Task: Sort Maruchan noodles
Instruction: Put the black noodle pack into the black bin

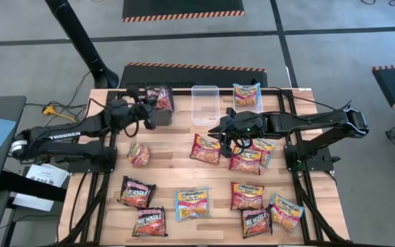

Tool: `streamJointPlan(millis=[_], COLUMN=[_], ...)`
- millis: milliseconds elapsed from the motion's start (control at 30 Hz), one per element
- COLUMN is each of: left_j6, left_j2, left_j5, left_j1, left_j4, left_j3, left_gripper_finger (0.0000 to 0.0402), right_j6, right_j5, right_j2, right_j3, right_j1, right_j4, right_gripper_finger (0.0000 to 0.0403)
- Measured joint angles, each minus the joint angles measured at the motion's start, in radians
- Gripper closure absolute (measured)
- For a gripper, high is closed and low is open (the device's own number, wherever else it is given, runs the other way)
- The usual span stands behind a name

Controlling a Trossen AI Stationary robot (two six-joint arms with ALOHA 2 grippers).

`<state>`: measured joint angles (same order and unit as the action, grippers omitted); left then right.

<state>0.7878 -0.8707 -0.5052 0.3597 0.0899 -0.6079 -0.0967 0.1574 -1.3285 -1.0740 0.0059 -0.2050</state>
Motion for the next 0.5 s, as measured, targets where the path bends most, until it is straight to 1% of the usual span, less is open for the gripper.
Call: streamJointPlan(millis=[167, 267, 400, 500], left_j6=[0.017, 0.017, 0.033, 0.054], left_j2=[0.000, -0.004, -0.032, -0.072], left_j5=[0.093, 0.172, 0.247, 0.270], left_j1=[0.135, 0.212, 0.290, 0.330], left_j4=[0.034, 0.046, 0.074, 0.120], left_j3=[0.000, 0.000, 0.000, -0.001], left_gripper_finger=[0.0401, 0.0401, 0.0401, 0.0401], right_j6=[0.000, 0.000, 0.000, 0.000], right_j5=[0.000, 0.000, 0.000, 0.000], right_j2=[0.000, 0.000, 0.000, 0.000], right_j3=[0.000, 0.000, 0.000, 0.000], right_j1=[0.000, 0.000, 0.000, 0.000], right_j4=[0.000, 0.000, 0.000, 0.000], right_gripper_finger=[0.0316, 0.0316, 0.0316, 0.0316])
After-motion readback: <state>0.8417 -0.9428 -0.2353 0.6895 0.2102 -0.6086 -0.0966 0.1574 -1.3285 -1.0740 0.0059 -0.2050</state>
